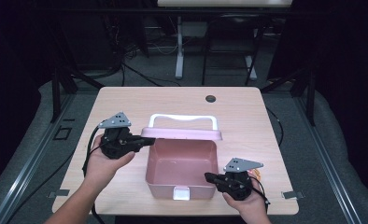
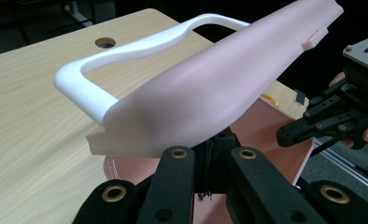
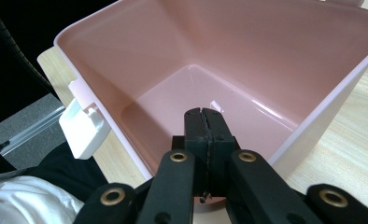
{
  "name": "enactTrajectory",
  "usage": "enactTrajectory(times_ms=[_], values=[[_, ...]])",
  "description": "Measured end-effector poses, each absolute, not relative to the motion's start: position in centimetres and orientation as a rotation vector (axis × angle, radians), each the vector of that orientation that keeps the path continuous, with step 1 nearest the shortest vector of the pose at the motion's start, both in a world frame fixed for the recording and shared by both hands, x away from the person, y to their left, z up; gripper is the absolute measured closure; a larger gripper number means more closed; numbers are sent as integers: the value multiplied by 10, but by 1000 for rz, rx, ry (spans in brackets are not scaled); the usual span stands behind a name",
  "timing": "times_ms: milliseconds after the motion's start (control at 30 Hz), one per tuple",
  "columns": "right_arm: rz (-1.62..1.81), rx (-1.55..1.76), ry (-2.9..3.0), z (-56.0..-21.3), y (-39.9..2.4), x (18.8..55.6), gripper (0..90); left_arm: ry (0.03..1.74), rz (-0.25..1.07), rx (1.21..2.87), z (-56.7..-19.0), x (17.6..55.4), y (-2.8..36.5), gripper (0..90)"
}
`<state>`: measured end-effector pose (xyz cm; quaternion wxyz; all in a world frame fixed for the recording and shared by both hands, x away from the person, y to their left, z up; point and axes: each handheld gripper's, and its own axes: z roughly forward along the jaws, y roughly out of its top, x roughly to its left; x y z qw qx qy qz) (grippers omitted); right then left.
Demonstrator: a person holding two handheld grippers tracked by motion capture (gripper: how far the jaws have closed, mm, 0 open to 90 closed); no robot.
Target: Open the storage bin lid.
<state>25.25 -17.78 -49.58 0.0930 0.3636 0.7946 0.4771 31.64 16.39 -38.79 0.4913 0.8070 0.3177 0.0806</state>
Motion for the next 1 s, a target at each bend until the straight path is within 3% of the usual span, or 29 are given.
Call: enactTrajectory(times_ms=[1000], values=[[1433, 1091, 2343, -497, -180, 252, 900, 797, 218, 1934, -377, 333, 162, 900]])
